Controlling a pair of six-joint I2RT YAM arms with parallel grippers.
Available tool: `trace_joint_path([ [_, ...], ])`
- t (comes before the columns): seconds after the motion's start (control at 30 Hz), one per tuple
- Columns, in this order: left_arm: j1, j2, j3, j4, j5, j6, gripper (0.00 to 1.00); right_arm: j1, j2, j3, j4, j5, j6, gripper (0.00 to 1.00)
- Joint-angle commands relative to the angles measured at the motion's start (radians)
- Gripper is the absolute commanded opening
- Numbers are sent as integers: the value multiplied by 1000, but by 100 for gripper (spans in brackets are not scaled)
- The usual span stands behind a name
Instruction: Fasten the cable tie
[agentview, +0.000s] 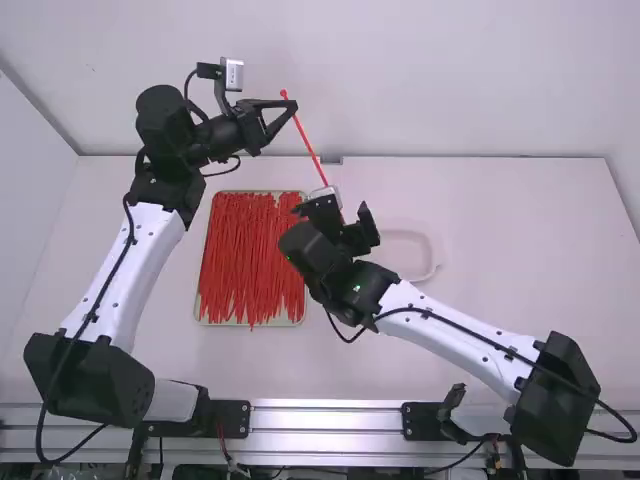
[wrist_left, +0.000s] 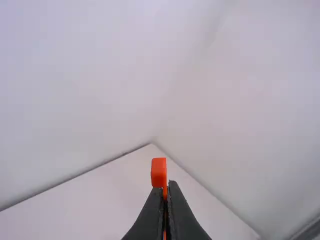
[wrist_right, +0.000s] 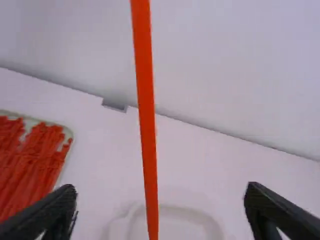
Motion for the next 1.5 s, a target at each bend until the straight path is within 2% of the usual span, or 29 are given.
trace_joint_path([
  [0.0, 26, -5, 23, -2, 4, 32, 1, -2, -51, 37, 4, -165, -60, 96],
  [0.13, 48, -5, 23, -16, 50, 74, 1, -2, -114, 37, -5, -378, -154, 97],
  [0.3, 52, -5, 23, -47, 74, 133, 1, -5, -192, 37, -34, -542, -228, 97],
  [0.53, 56, -5, 23, -93, 87, 176, 1, -73, -319, 37, -106, -856, -293, 97],
  [0.77, 60, -5, 23, -58, 299, 205, 1, -230, -390, 37, -155, -1113, -314, 97],
  [0.8, 57, -5, 23, -60, 328, 206, 1, -282, -401, 37, -166, -1193, -328, 97],
  [0.93, 62, -5, 23, -51, 412, 206, 1, -396, -405, 34, -172, -1364, -346, 97],
  [1.0, 66, -5, 23, -39, 469, 206, 1, -490, -395, 25, -171, -1536, -387, 96],
  [1.03, 66, -5, 23, -39, 471, 206, 1, -501, -394, 24, -171, -1558, -394, 96],
  [1.3, 60, -5, 23, -8, 552, 206, 1, -736, -291, -14, -158, -2094, -570, 92],
  [1.47, 39, -4, 23, -42, 575, 293, 1, -785, -210, -15, -158, -2280, -647, 92],
])
